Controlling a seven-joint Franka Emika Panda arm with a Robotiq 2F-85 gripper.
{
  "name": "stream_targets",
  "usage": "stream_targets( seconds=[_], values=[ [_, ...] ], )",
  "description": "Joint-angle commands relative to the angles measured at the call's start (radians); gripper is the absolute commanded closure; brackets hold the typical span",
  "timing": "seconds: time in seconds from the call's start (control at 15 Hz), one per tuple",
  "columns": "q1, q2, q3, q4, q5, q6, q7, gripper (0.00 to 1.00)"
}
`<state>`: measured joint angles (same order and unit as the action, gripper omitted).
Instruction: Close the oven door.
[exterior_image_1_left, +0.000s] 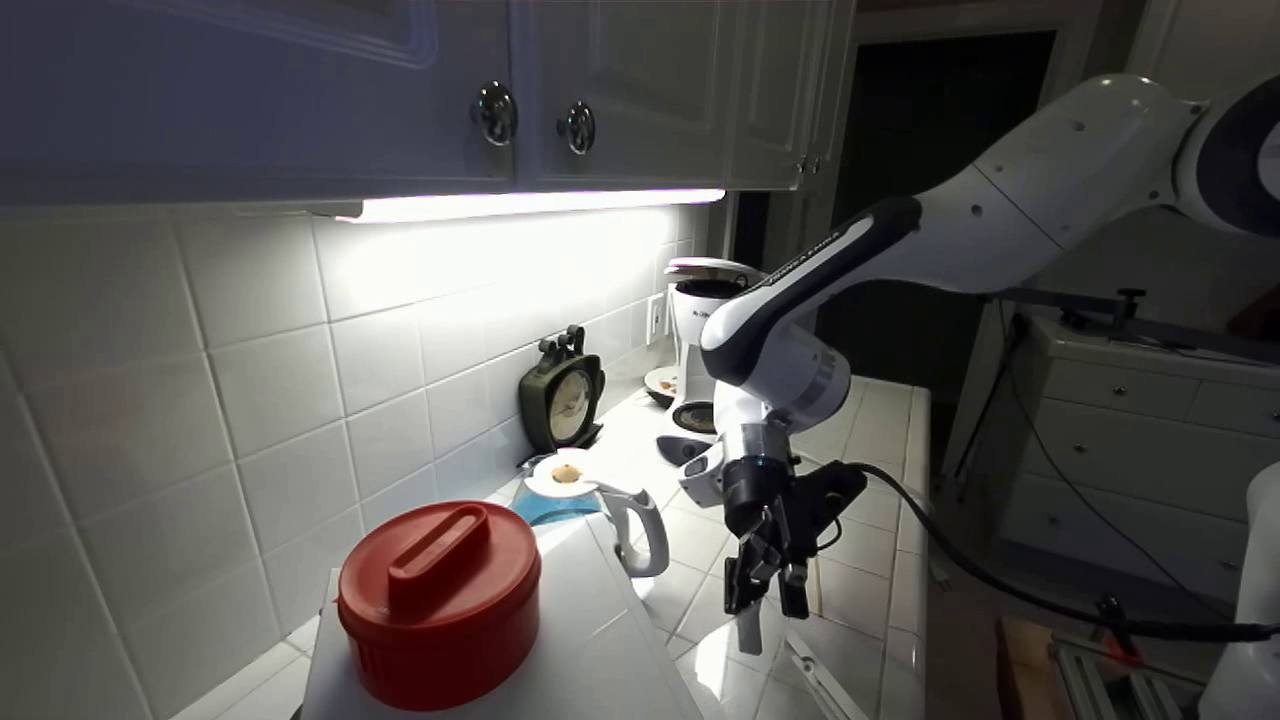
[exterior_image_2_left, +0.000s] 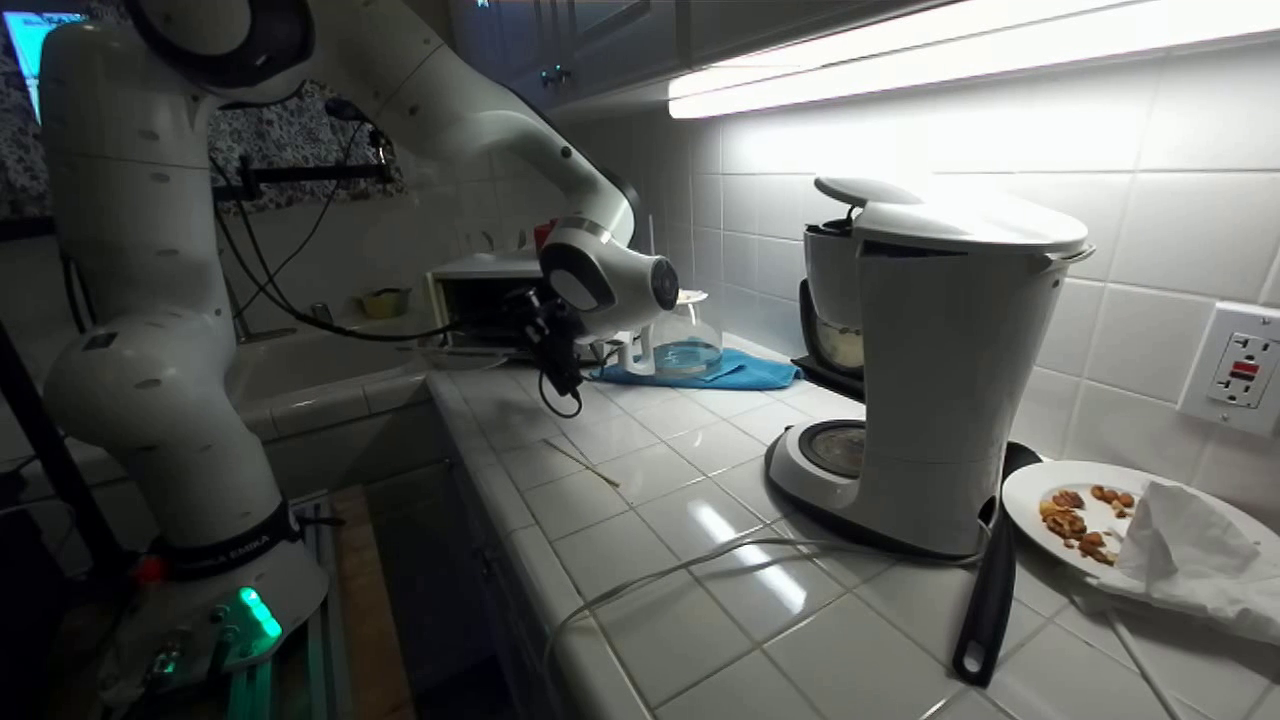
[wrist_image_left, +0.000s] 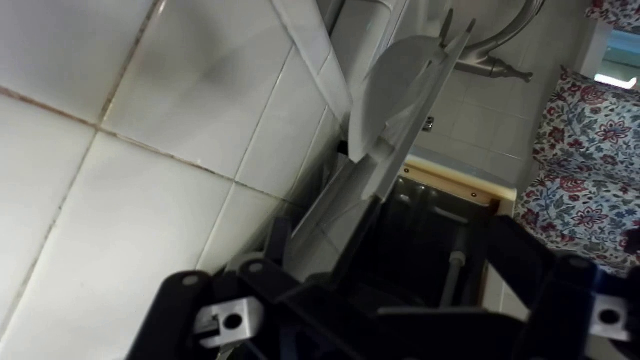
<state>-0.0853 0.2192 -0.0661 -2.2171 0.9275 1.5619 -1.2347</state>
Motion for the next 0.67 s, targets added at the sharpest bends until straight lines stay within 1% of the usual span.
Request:
stream_targets(
  seconds=[0.0, 0.33, 0.6],
  values=[
    [0.003, -0.013, 0.016, 0.027, 0.031, -0.027, 0.030, 0.00],
    [0.012, -0.030, 0.032, 0.056, 0.050, -0.042, 0.059, 0.00],
    [0.020, -0.073, 0.038, 0.056, 0.081, -0.066, 0.156, 0.00]
  ],
)
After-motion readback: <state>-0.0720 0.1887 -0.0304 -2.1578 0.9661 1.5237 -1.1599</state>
